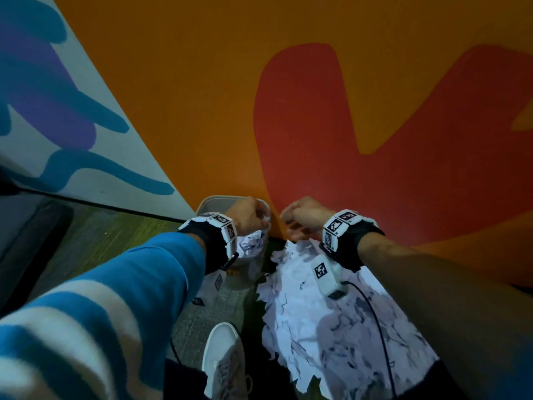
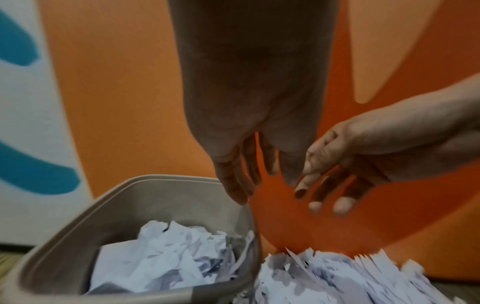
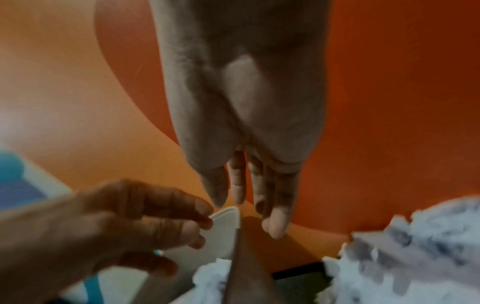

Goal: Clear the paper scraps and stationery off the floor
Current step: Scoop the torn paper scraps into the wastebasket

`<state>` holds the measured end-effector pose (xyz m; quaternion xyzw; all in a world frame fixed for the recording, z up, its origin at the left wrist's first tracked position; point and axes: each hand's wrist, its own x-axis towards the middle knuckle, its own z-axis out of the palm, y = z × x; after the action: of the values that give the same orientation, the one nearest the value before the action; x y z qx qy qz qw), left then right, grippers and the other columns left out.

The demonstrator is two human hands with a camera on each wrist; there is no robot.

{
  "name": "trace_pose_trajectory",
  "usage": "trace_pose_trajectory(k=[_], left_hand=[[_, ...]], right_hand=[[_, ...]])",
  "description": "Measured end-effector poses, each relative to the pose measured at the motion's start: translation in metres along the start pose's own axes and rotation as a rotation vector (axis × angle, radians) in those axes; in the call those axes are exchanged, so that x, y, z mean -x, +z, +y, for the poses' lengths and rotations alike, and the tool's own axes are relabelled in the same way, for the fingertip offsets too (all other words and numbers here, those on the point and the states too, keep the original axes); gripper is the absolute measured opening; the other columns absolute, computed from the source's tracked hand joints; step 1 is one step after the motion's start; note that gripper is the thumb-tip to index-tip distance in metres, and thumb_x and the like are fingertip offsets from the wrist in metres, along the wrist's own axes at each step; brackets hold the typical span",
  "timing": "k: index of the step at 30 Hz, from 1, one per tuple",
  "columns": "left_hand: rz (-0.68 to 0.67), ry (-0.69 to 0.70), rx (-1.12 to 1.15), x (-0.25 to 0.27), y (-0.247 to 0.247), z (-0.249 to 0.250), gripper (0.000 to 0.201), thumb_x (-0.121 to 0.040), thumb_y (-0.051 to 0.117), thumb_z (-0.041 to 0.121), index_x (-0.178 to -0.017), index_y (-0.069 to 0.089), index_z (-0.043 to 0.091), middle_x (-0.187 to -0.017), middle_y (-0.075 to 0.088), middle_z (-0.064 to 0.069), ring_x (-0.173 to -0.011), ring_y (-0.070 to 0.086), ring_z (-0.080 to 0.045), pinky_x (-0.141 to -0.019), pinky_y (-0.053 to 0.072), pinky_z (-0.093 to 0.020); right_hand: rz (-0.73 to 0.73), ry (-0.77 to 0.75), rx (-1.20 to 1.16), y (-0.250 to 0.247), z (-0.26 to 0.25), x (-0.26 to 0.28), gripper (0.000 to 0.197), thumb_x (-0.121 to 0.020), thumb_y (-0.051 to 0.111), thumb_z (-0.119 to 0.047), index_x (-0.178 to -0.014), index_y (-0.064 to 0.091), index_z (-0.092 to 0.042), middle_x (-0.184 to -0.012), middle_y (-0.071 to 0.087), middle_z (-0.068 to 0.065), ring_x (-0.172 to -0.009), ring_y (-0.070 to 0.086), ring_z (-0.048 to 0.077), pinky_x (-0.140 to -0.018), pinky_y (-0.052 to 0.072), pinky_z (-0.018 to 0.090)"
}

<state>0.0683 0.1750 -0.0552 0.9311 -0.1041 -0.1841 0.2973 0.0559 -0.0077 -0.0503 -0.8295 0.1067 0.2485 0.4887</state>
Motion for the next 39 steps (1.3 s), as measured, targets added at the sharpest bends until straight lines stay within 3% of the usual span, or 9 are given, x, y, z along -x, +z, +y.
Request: trace_pose_trajectory(k=[5,9,13,15,18,26,30,35,39], left_hand=[[-0.123,0.072,-0.09,-0.023,0.049,0.038,0.012,-0.083,0.074,0.023,-0.089,0.073,0.013,-0.086,0.071,-0.003,-0.084,0.066,-0.021,-0.07,0.047,-0.026],[-0.178,0.033,-0.009,-0.042,0.114,0.04,0.026,-0.086,0.074,0.026,-0.108,0.072,0.013,-0.105,0.071,-0.005,-0.09,0.066,-0.019,-0.073,0.047,-0.023],[-0.349,-0.058,0.028,-0.064,0.172,0.027,0.038,-0.087,0.074,0.03,-0.119,0.067,0.01,-0.106,0.071,-0.013,-0.087,0.069,-0.025,-0.073,0.059,-0.032],[-0.387,-0.087,0.041,-0.074,0.196,0.025,0.046,-0.085,0.076,0.034,-0.123,0.066,0.01,-0.113,0.07,-0.011,-0.095,0.069,-0.026,-0.076,0.056,-0.03],[-0.426,-0.084,0.007,-0.084,0.225,0.02,0.063,-0.082,0.079,0.043,-0.135,0.058,0.015,-0.134,0.058,-0.008,-0.118,0.059,-0.027,-0.088,0.048,-0.029],[-0.382,-0.043,-0.291,-0.103,0.287,-0.006,0.11,-0.068,0.084,0.05,-0.152,0.017,0.027,-0.145,0.025,-0.017,-0.133,0.029,-0.046,-0.104,0.035,-0.055],[-0.407,-0.137,-0.242,-0.105,0.313,-0.027,0.117,-0.07,0.085,0.044,-0.156,0.006,0.037,-0.163,-0.001,-0.01,-0.147,0.005,-0.045,-0.11,0.025,-0.066],[-0.205,-0.089,-0.264,-0.107,0.322,-0.033,0.064,-0.085,0.072,0.025,-0.138,0.036,0.028,-0.137,0.035,-0.013,-0.125,0.035,-0.039,-0.092,0.046,-0.057],[-0.32,-0.025,-0.296,-0.119,0.291,-0.025,0.047,-0.079,0.072,0.006,-0.122,0.054,0.015,-0.123,0.053,-0.016,-0.116,0.051,-0.038,-0.093,0.05,-0.049]], right_hand=[[-0.144,-0.005,0.468,-0.035,0.051,0.003,0.016,-0.091,0.066,-0.015,-0.094,0.072,-0.001,-0.099,0.071,0.018,-0.084,0.07,0.036,-0.069,0.06,0.045],[-0.111,0.068,0.612,-0.055,0.111,-0.008,0.023,-0.091,0.068,-0.013,-0.094,0.065,0.01,-0.089,0.062,0.018,-0.074,0.057,0.024,-0.061,0.05,0.034],[-0.139,0.178,0.752,-0.065,0.168,-0.033,0.02,-0.085,0.074,-0.014,-0.074,0.06,-0.005,-0.071,0.053,0.007,-0.062,0.05,0.018,-0.074,0.045,0.034],[-0.143,0.216,0.808,-0.067,0.196,-0.047,0.021,-0.084,0.076,-0.021,-0.091,0.064,-0.006,-0.094,0.062,0.012,-0.083,0.06,0.023,-0.084,0.046,0.034],[-0.139,0.207,0.805,-0.063,0.23,-0.067,0.073,-0.081,0.08,-0.032,-0.141,0.046,-0.008,-0.144,0.047,0.013,-0.13,0.048,0.03,-0.103,0.04,0.035],[-0.093,0.175,0.878,-0.02,0.29,-0.106,0.132,-0.052,0.085,-0.061,-0.153,0.005,-0.032,-0.152,0.018,0.015,-0.136,0.032,0.046,-0.105,0.038,0.057],[-0.009,0.158,0.973,-0.003,0.305,-0.104,0.118,-0.061,0.084,-0.057,-0.151,0.011,-0.033,-0.148,0.016,0.012,-0.134,0.025,0.047,-0.099,0.04,0.059],[0.099,0.125,0.91,0.005,0.307,-0.114,0.06,-0.081,0.07,-0.022,-0.132,0.038,-0.017,-0.128,0.036,0.014,-0.119,0.042,0.04,-0.09,0.046,0.045],[0.072,0.112,0.826,-0.005,0.284,-0.118,0.014,-0.091,0.052,-0.01,-0.104,0.05,-0.012,-0.11,0.057,0.013,-0.1,0.059,0.033,-0.076,0.046,0.035]])
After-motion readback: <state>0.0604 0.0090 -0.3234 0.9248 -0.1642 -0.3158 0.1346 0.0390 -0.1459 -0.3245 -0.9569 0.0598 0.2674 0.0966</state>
